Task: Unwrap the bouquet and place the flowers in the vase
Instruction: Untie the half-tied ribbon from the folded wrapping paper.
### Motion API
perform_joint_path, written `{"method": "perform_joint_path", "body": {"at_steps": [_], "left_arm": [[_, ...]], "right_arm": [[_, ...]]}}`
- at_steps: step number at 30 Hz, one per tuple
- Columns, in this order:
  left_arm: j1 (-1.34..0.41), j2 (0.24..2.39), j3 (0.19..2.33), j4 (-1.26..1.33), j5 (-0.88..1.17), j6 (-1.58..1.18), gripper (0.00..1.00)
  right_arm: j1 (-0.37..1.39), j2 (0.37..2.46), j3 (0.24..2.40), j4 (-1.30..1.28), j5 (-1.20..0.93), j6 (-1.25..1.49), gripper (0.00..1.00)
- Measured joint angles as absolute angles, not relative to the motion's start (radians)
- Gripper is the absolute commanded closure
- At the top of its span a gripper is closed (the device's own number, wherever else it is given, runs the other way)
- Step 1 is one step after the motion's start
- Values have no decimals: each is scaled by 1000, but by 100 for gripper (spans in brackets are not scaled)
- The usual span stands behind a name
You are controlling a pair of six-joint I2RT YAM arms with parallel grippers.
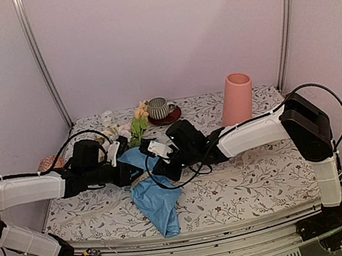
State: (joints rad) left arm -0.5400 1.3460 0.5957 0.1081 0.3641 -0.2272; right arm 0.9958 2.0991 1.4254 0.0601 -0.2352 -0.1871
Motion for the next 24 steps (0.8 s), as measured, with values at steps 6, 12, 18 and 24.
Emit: {"method": "perform_joint_path", "body": {"at_steps": [6, 12, 18, 24], "left_arm": [[-540, 1387, 596, 130, 416, -220, 63], [-540, 1428, 596, 133, 454, -218, 74], [-538, 1429, 597, 132, 470, -217, 100], [-538, 1418, 599, 112, 454, -212, 100]], "right_arm": [[996, 2099, 1425, 61, -239, -187, 91], [996, 2099, 1425, 61, -239, -187, 91], [996, 2099, 1425, 61, -239, -187, 88], [996, 2099, 1425, 61, -236, -183, 85]]}}
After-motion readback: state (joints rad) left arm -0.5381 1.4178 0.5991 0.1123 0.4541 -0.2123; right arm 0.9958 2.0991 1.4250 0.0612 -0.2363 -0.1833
